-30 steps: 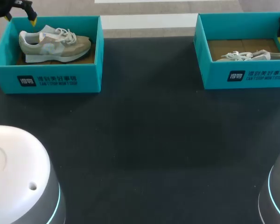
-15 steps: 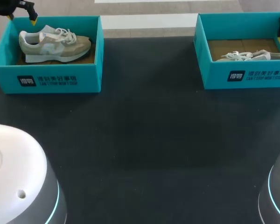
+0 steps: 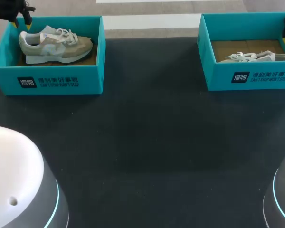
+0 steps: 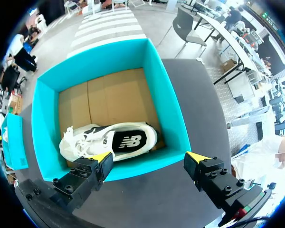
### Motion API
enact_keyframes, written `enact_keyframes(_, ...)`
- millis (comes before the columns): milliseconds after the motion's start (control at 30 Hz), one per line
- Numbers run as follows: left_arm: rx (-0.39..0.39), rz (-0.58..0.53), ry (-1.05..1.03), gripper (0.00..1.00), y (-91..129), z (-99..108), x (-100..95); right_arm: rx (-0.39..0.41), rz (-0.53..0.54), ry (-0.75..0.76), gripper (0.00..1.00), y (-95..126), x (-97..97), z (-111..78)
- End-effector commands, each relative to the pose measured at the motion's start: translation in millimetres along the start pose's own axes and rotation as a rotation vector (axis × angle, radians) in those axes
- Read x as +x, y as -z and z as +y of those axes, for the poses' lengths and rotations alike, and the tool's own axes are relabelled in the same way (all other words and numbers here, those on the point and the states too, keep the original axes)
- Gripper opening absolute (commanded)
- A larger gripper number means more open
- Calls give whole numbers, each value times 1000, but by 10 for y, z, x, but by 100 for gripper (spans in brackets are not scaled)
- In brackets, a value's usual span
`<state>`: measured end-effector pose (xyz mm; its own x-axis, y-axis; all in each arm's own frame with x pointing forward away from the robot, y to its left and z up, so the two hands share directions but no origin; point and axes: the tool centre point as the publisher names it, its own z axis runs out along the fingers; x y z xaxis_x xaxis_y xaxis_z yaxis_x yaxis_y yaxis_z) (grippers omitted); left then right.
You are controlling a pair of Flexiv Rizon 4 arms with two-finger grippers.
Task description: Take the shoe out of the shoebox, open the shoe tongue, remove and reinsert the insole, then place the shoe into the shoebox
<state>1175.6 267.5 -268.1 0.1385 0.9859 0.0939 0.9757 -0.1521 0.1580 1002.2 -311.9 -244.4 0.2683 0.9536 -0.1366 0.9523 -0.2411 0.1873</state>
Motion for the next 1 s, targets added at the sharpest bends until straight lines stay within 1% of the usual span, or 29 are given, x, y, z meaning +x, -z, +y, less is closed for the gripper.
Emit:
enact_keyframes(33,13,4,9,48,-56,47,65,-3,1,-1,100,1,-2,-12)
enact_keyframes(133,18,17,12,49,-82,33,116,-3,1,-1,100,1,-2,-12)
enact_keyframes(300,28,24,31,48,-198,51,203,-3,1,-1,100,1,-2,-12)
enact_keyframes(500,39,14,33,49,-349,87,179,-3,1,-1,100,1,-2,-12)
enact_keyframes(667,42,8,38,55,-449,104,150,-3,1,-1,100,1,-2,-12)
enact_keyframes(700,43,9,38,55,-464,105,148,-3,1,-1,100,1,-2,-12)
enact_keyframes(733,46,10,38,53,-489,104,144,-3,1,-1,100,1,-2,-12)
enact_keyframes(800,58,18,41,53,-536,93,146,-3,1,-1,100,1,-2,-12)
enact_keyframes(833,64,16,42,54,-565,87,149,-3,1,-1,100,1,-2,-12)
enact_keyframes(1000,95,30,49,55,-723,23,148,-3,1,-1,100,1,-2,-12)
